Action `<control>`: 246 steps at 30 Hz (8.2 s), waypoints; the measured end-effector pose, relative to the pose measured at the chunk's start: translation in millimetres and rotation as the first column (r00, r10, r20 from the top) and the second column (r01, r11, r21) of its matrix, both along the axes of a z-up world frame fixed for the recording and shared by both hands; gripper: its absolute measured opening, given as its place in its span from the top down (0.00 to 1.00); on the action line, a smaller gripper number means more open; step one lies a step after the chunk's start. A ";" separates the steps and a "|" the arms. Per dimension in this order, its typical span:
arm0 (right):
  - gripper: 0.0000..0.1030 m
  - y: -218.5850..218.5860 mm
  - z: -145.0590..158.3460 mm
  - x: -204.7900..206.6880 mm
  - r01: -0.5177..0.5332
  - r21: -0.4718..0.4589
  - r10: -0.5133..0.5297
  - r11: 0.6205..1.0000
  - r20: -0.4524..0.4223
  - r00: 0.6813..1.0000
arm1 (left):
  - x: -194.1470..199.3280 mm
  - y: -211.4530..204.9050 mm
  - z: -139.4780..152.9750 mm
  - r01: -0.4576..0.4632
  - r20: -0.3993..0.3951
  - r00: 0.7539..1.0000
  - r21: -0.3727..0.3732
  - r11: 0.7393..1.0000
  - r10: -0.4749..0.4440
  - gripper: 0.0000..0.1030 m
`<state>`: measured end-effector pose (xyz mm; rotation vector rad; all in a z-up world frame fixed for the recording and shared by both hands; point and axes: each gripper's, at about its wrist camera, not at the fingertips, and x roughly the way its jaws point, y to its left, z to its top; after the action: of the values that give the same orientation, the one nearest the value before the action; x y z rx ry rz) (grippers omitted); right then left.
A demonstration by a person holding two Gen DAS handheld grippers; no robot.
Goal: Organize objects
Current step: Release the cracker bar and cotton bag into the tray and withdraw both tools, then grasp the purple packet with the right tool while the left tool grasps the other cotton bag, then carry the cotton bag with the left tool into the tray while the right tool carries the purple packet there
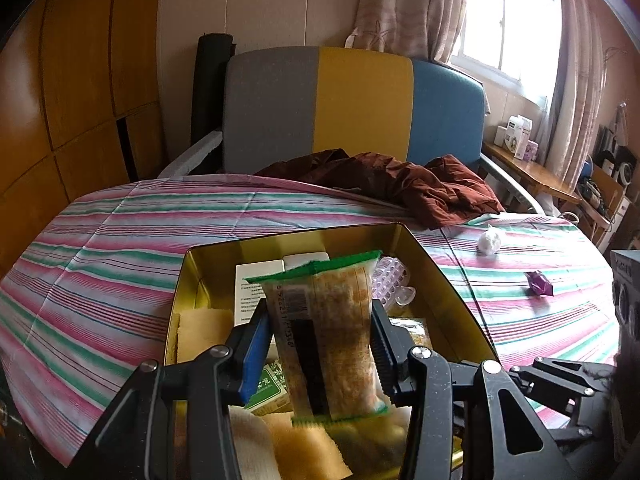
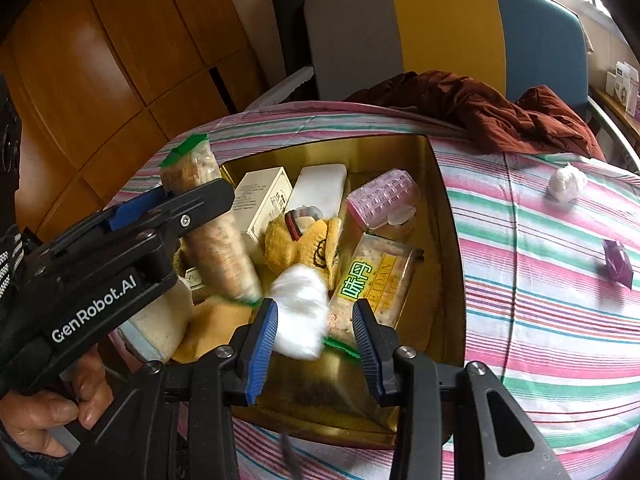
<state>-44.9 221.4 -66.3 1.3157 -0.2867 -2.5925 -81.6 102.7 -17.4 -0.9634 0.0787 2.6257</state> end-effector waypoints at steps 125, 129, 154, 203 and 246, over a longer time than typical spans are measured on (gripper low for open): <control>0.26 325.2 -51.9 -74.5 0.355 0.026 -0.354 0.934 0.178 0.918 | 2.4 199.4 -21.4 0.422 0.120 0.905 -0.126 0.898 -0.408 0.30; 0.26 318.0 -59.4 -76.9 0.301 0.066 -0.308 0.951 0.231 0.923 | -4.9 208.4 -23.6 0.430 0.144 0.899 -0.122 0.894 -0.413 0.30; 0.43 318.7 -50.5 -60.8 0.316 0.165 -0.352 0.934 0.281 0.893 | -80.8 301.2 -40.3 0.444 0.236 0.884 -0.146 0.884 -0.404 0.30; 0.55 296.7 -61.9 -66.6 0.224 0.243 -0.282 0.944 0.235 0.930 | -11.0 276.7 -12.0 0.432 0.048 0.902 -0.142 0.891 -0.429 0.64; 0.58 215.6 -49.0 -64.2 0.050 0.244 -0.106 0.968 0.222 0.969 | 20.5 121.3 16.3 0.240 0.037 0.970 -0.030 0.970 -0.238 0.64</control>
<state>-109.2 437.0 -115.3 1.7305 -0.0677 -2.6007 -61.0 224.0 -1.1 -0.9450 0.2191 2.3941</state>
